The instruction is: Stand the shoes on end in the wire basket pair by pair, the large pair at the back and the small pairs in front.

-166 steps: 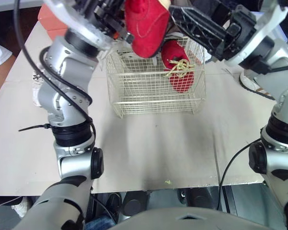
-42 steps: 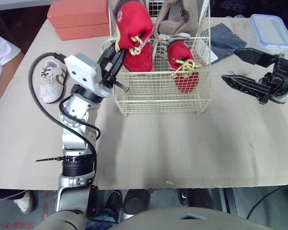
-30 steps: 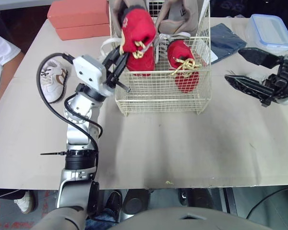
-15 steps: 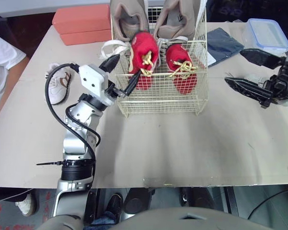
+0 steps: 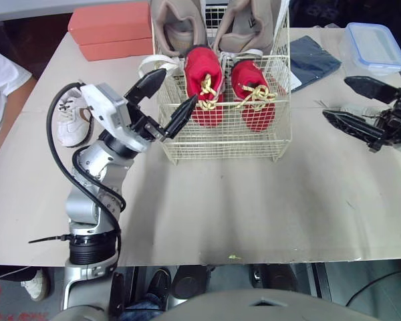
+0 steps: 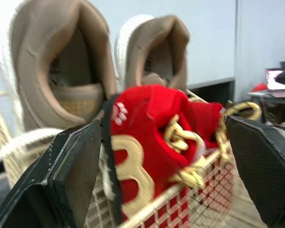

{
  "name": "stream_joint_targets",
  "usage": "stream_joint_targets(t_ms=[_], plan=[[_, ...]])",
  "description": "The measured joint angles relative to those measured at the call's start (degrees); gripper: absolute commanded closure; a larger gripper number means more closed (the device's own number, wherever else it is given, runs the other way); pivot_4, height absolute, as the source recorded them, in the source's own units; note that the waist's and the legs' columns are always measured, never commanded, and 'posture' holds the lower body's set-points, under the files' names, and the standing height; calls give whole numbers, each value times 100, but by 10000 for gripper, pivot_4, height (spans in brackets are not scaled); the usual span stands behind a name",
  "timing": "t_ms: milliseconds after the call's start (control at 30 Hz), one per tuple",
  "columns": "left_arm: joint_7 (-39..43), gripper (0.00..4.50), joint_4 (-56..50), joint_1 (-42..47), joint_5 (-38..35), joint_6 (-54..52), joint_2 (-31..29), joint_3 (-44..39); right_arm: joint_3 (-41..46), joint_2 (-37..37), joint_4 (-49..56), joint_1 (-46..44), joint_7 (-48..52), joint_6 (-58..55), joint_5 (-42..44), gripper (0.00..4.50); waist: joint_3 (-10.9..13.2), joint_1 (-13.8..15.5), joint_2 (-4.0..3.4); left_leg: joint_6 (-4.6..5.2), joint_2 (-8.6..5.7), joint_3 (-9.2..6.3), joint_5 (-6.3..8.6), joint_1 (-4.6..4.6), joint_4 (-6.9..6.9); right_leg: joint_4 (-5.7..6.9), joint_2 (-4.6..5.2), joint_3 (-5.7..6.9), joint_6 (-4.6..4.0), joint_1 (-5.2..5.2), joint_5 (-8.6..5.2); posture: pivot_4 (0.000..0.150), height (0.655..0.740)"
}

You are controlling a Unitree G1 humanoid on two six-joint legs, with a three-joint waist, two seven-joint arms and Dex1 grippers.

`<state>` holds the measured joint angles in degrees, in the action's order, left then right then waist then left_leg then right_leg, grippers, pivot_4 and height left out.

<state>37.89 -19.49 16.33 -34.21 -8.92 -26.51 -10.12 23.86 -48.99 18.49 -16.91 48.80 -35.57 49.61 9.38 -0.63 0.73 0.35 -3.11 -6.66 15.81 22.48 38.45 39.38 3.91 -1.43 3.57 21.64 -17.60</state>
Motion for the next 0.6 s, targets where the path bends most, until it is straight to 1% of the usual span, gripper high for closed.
stream_joint_targets(t_ms=[67,200,233,300,333,433,500,600], plan=[[42,347,-110,5,-126,-155,-99,-36,72,-21,-200,47,-32,80,-162,0,0,0,0,0,0,0,0,0,0,-1,-2,0,0,0,0,1500,7400],[206,347,-305,490,-622,-891,-455,57,101,-56,-1151,62,-366,576,-1061,0,3,20,4,0,-2,0,0,3,1,-1,-15,5,0,-2,0,1500,7400],[272,347,-371,642,-757,-1089,-605,103,100,-55,-1370,78,-423,682,-1227,0,3,12,4,0,-2,-1,0,4,0,-2,-16,5,0,-1,0,1500,7400],[591,347,-549,959,-1109,-1652,-1112,192,93,-56,-1969,162,-450,992,-1623,0,3,-16,4,-1,1,4,-1,2,-7,-8,-21,-1,0,0,0,1500,7400],[789,347,-634,1091,-1250,-1940,-1459,208,83,-56,-2357,190,-460,1161,-1843,0,5,-32,1,-1,2,6,-1,2,-11,-13,-22,-3,0,1,0,1500,7400],[1085,347,-725,1285,-1658,-2520,-1936,196,80,-65,-3204,178,-425,1543,-2218,0,12,-76,-19,-2,7,18,-1,1,-17,-22,-24,-13,0,3,0,1500,7400],[1189,347,-744,1430,-1915,-2868,-2186,160,73,-154,-3861,10,-262,1819,-2384,0,15,-122,-24,-1,9,19,-1,1,-15,-21,-25,-13,0,2,0,1500,7400],[1240,347,-820,1530,-2089,-3120,-2429,89,43,-341,-4497,-171,-40,2124,-2587,0,15,-153,-24,-1,10,21,-1,-1,-15,-21,-26,-15,0,1,0,1500,7400]])
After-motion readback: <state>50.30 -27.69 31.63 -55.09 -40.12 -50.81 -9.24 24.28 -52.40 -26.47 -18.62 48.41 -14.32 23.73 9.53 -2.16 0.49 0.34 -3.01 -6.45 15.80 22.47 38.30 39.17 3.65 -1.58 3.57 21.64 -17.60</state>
